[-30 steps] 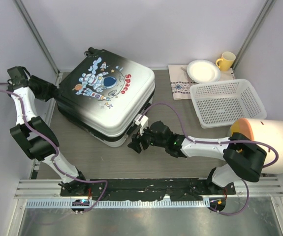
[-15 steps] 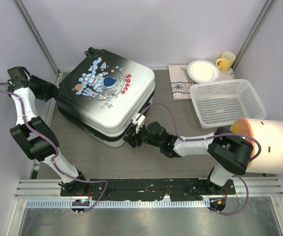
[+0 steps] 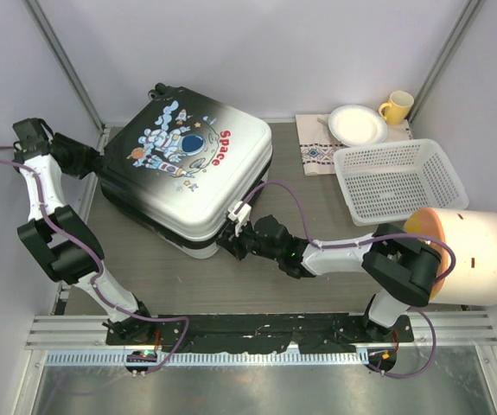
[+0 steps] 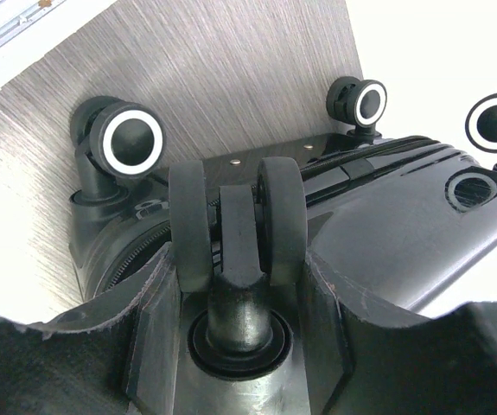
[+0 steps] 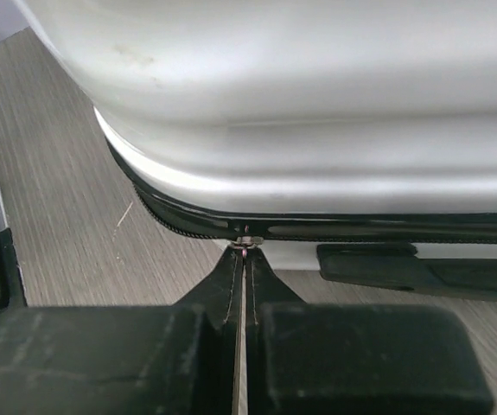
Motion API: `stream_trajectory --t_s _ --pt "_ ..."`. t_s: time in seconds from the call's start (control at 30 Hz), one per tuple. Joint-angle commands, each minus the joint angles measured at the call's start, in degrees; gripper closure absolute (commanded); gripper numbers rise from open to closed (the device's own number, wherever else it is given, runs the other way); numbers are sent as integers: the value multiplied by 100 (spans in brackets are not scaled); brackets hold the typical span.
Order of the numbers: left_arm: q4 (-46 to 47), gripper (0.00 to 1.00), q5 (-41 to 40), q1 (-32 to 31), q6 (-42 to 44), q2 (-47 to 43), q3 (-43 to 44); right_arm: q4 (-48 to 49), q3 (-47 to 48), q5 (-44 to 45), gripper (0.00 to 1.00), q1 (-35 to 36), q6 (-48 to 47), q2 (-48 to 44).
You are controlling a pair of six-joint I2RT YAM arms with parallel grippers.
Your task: Open, take out, and arrange the luggage
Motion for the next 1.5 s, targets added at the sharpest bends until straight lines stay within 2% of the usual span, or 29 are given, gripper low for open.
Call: stream_trajectory --t_s 0.0,0.2,0.4,0.6,0.7,0.8,1.1,1.47 --pt "-18 100 554 -1 -41 -332 123 -710 256 285 99 -234 -197 -633" --pt "-114 100 396 69 38 -138 395 -2143 177 -49 99 -849 -617 -1469" --pt "-35 100 281 61 82 2 422 -2409 405 -164 99 -1816 -1120 -1066" --pt "26 100 211 61 126 81 466 -2365 642 -761 99 -1985 -1243 -784" --pt "-9 100 62 69 179 116 554 -2417 766 -586 99 -2081 -1392 -635" --pt "-96 100 9 61 144 213 633 -2470 906 -664 99 -2476 -1567 -495" --pt "-176 100 -53 69 73 512 985 -1576 1380 -1104 99 -3767 -2349 147" --pt "-167 100 -281 69 214 819 1186 -82 2891 -1341 99 -4568 -2553 2132"
